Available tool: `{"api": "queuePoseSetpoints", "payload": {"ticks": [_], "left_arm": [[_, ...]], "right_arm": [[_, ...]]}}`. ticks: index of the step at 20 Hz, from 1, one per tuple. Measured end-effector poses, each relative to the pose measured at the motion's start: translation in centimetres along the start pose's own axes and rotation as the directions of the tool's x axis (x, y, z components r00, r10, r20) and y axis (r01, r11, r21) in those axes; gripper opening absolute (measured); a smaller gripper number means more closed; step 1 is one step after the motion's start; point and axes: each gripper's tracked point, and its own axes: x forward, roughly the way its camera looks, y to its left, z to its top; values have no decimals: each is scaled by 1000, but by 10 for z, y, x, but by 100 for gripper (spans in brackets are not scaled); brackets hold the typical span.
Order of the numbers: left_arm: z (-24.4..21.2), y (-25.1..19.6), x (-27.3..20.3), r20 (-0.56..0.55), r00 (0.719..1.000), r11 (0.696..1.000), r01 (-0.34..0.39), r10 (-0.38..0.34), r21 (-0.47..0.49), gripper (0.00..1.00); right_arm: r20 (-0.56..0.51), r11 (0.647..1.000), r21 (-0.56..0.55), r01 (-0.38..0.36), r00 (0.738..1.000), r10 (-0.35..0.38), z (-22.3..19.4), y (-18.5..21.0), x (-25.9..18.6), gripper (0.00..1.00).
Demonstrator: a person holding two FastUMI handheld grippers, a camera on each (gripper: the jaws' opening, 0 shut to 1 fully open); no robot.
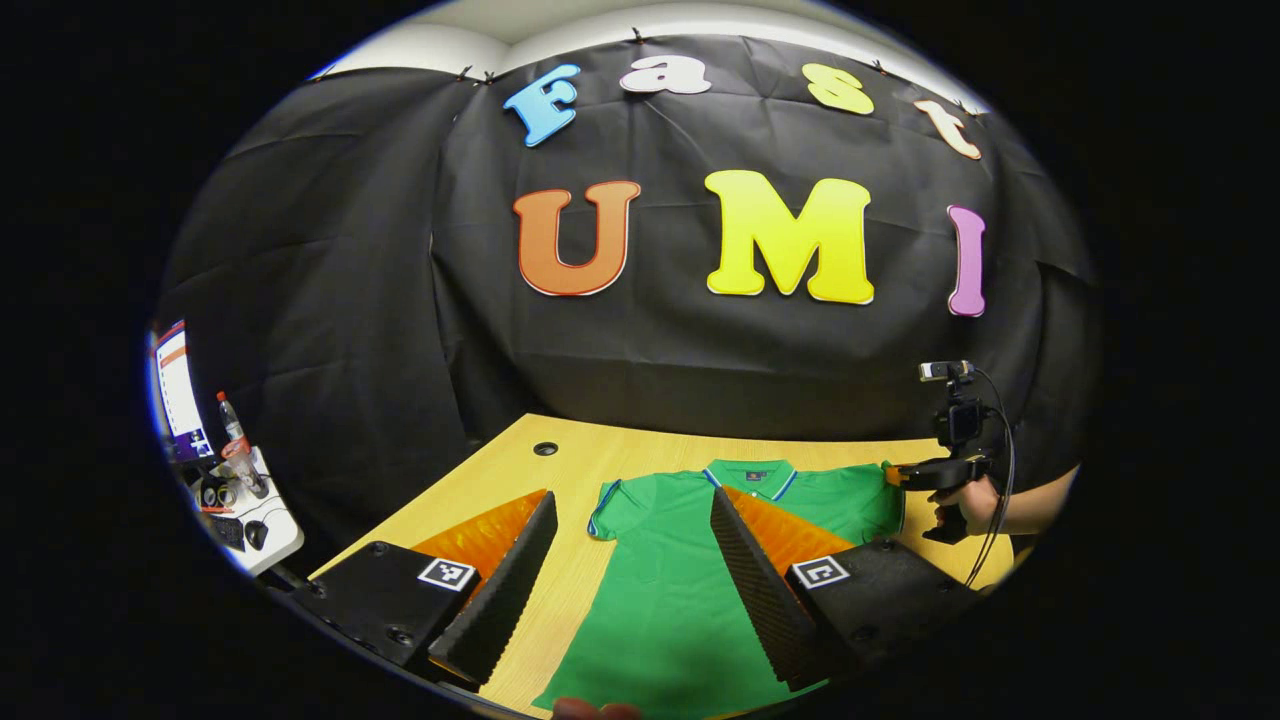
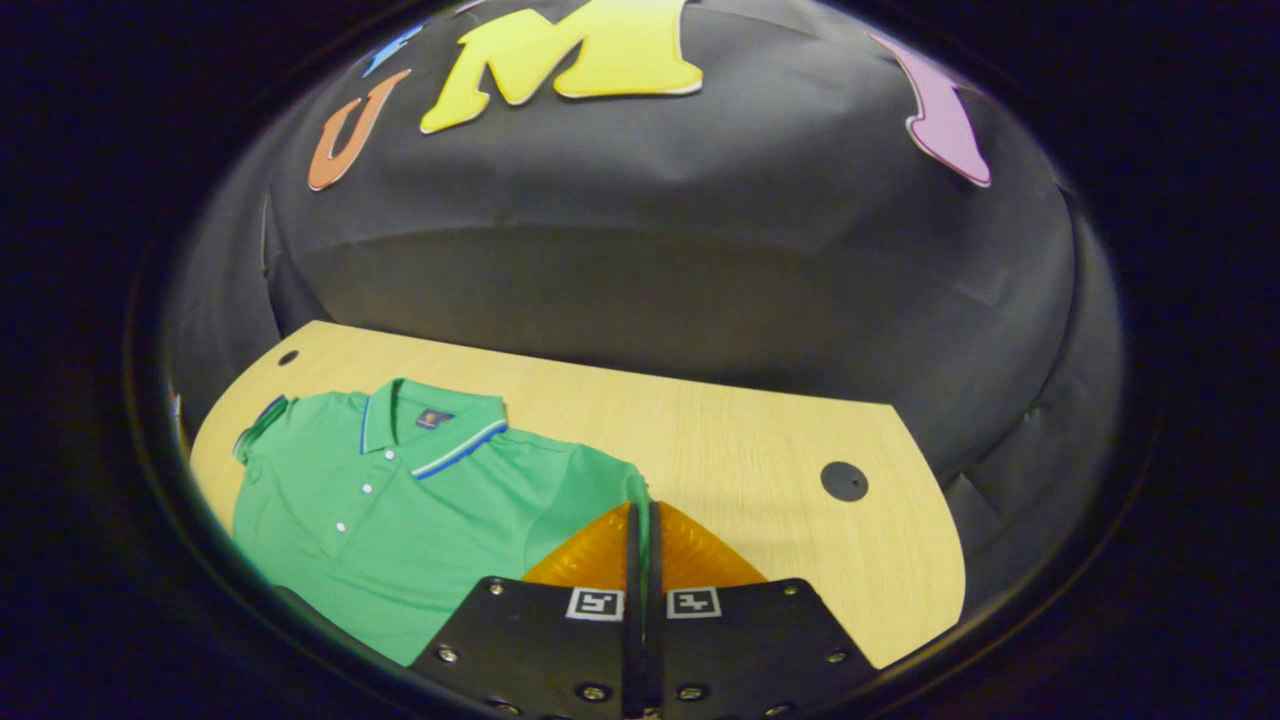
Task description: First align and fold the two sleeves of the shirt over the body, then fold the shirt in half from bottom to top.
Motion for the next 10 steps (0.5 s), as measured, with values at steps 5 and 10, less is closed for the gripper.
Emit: {"api": "queuePoseSetpoints", "payload": {"ticks": [5,10], "left_arm": [[4,28,2,19,1000,1000,-13,13,-27,99],[7,56,2,29,999,998,-14,16,-62,99]], "right_arm": [[9,999,35,-32,999,31,24,54,-24,1],[-26,996,62,-67,997,68,25,112,-24,1]]}}
